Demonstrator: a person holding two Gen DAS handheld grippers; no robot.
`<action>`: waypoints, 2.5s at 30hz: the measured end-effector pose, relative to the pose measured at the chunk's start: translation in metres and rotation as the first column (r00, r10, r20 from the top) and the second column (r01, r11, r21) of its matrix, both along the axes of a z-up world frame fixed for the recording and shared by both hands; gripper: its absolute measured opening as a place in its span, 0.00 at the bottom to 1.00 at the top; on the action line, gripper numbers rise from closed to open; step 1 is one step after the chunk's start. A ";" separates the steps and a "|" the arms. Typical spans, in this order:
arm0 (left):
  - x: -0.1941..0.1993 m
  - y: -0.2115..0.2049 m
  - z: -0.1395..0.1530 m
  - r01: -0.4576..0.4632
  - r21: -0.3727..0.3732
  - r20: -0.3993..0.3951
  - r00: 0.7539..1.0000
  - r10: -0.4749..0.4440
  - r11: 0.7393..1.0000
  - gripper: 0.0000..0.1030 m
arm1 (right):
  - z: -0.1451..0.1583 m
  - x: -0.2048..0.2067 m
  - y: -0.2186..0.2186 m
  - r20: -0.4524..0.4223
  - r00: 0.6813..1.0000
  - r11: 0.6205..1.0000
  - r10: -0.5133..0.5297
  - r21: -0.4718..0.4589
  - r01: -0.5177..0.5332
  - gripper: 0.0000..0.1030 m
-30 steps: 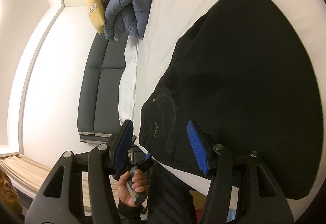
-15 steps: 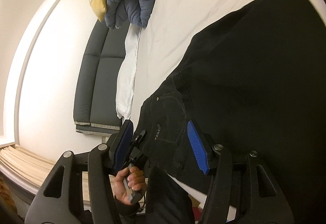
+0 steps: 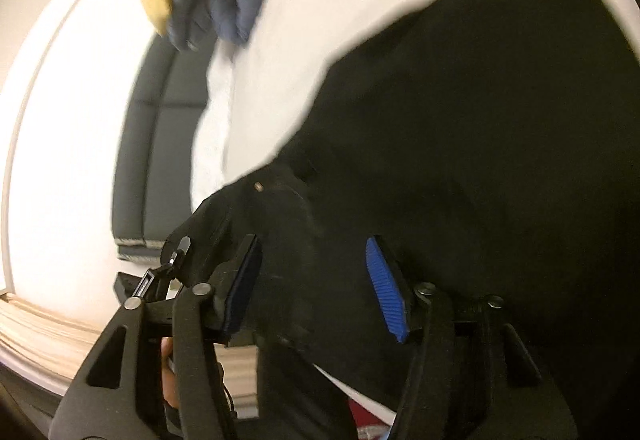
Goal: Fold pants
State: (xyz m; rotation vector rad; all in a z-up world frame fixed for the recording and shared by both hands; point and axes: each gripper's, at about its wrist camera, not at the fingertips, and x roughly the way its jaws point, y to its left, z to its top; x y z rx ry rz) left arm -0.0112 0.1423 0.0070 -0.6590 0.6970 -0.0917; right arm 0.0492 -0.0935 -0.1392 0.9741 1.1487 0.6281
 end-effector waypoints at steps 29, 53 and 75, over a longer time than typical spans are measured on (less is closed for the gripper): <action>-0.007 -0.280 -0.031 0.509 0.593 -0.157 0.833 -0.531 0.624 0.17 | 0.064 0.050 -0.030 0.099 0.978 0.937 0.183 -0.318 -0.143 0.16; 0.045 -0.337 -0.089 0.644 0.558 -0.249 0.732 -0.634 0.524 0.27 | -0.014 0.024 -0.146 0.087 0.996 0.959 0.019 -0.283 0.007 0.12; 0.059 -0.176 -0.074 0.472 0.356 -0.181 0.882 -0.436 0.806 0.78 | -0.003 -0.023 -0.118 0.121 0.985 0.934 0.126 -0.350 -0.076 0.21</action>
